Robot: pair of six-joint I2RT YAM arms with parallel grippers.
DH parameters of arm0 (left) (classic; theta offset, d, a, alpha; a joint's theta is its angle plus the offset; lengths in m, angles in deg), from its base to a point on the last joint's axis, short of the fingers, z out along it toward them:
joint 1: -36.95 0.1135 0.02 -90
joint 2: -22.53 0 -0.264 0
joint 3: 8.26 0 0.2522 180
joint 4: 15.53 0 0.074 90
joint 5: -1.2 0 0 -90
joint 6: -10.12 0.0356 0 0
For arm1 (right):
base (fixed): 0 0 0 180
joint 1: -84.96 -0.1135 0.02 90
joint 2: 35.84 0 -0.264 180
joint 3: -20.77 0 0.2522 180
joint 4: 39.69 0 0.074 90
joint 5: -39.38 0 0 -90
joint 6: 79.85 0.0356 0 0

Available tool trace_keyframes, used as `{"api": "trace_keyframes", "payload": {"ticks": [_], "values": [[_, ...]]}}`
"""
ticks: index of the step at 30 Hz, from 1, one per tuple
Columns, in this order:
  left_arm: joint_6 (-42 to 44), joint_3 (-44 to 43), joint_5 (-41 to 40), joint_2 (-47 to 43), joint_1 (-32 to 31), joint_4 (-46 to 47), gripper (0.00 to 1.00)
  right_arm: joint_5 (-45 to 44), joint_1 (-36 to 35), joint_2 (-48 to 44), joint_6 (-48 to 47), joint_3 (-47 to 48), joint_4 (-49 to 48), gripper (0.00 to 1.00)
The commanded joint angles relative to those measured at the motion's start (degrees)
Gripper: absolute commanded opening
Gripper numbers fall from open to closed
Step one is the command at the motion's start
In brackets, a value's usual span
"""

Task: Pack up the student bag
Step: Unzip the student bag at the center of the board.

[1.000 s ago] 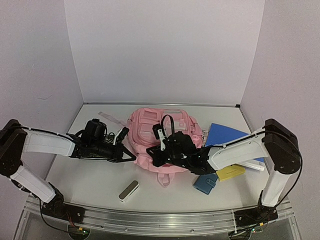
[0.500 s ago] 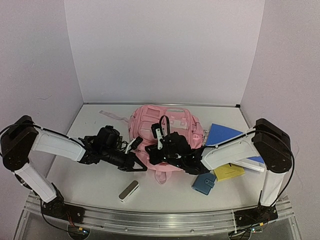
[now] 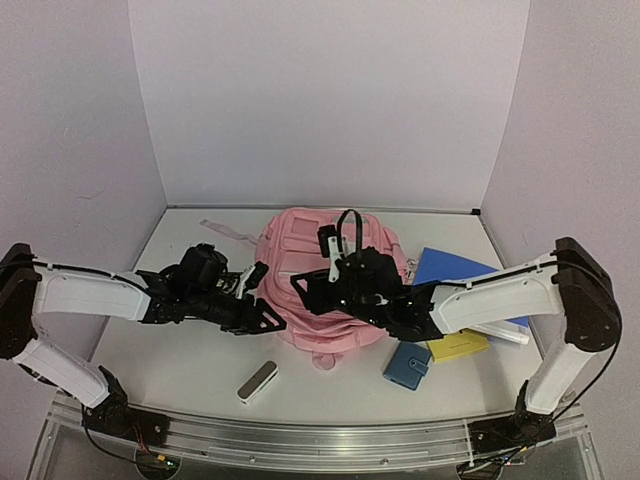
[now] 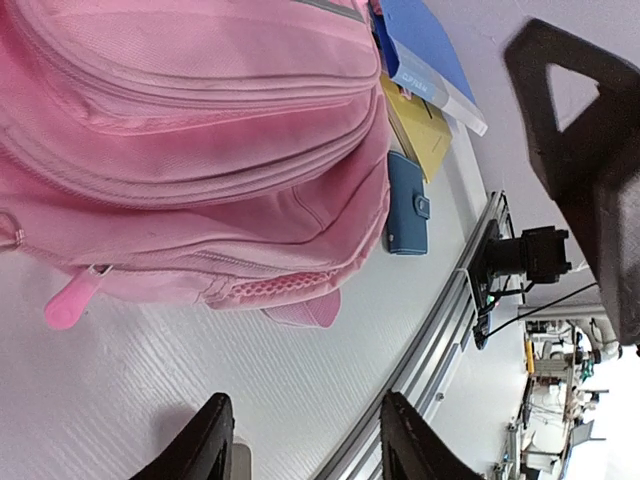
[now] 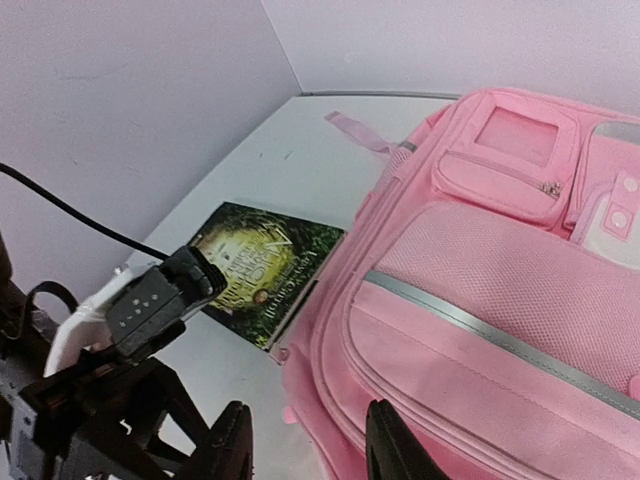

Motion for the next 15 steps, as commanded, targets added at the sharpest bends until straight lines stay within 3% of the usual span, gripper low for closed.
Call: {"api": "trace_keyframes", "payload": {"ticks": [1, 5, 9, 15], "values": [[0.37, -1.23, -7.74, -7.25, 1.67, -8.09, 0.58, -2.05, -2.91, -4.46, 4.02, -0.50, 4.01, 0.51], [-0.24, 0.28, -8.77, -8.62, 5.46, -9.41, 0.63, -1.79, -5.25, -2.65, 9.16, 0.46, 5.82, 0.54], [-0.24, 4.04, -4.19, -6.56, 9.90, -3.97, 0.64, -1.56, -6.65, -0.14, 16.45, 0.58, 5.71, 0.54], [4.49, 5.78, 0.59, -1.79, 10.26, 4.21, 0.64, -4.66, -6.87, 0.35, 18.15, -0.40, 5.29, 0.56]]}}
